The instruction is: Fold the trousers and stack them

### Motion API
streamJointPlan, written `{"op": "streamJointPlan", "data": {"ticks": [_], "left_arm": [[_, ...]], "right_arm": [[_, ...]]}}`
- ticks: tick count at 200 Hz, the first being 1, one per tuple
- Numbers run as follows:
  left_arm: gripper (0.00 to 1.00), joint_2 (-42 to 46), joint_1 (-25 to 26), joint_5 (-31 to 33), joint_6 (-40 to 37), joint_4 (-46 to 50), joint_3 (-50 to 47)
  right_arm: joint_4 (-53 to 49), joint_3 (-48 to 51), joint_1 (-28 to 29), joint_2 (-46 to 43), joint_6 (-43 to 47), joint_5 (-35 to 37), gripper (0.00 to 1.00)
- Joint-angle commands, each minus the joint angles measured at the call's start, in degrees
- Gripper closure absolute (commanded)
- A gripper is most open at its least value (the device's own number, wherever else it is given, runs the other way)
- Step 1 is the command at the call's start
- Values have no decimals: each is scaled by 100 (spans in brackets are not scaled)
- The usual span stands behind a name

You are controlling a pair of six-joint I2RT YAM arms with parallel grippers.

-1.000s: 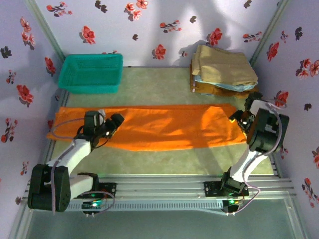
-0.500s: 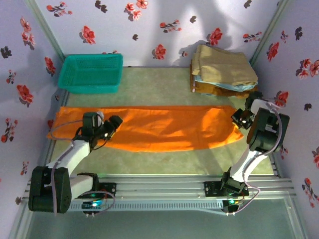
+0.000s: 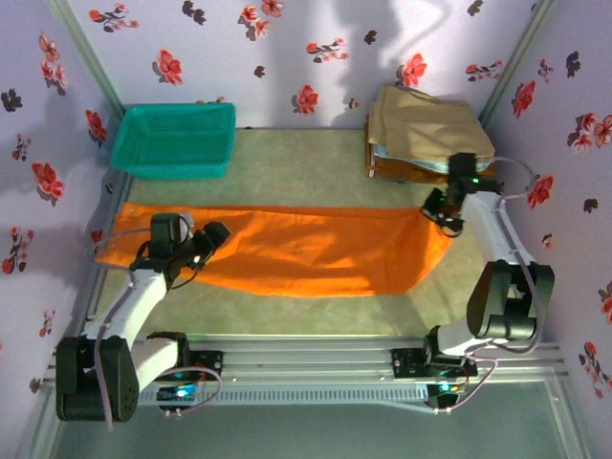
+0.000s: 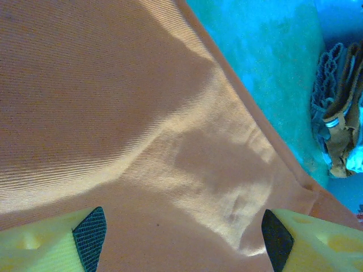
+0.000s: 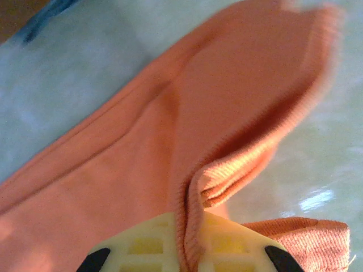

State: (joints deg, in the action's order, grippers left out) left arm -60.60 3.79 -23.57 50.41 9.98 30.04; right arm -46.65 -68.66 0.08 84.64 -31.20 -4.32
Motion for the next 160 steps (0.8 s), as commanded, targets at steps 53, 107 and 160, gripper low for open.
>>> {"op": "streamJointPlan", "data": {"ticks": [53,107,160], "left_arm": [[22,-443,-524,-57,-172,319,483],[22,-573,-625,-121,-198,272,484],[22,-593,-667,-187,-174,215,472]], "right_arm": [[-148,-1338,3612,773,-1363,1003,100],[57,-2666,4839,2353,-1927,1198,100],[502,-2986,5010,2623,-2436,1342,100]]}}
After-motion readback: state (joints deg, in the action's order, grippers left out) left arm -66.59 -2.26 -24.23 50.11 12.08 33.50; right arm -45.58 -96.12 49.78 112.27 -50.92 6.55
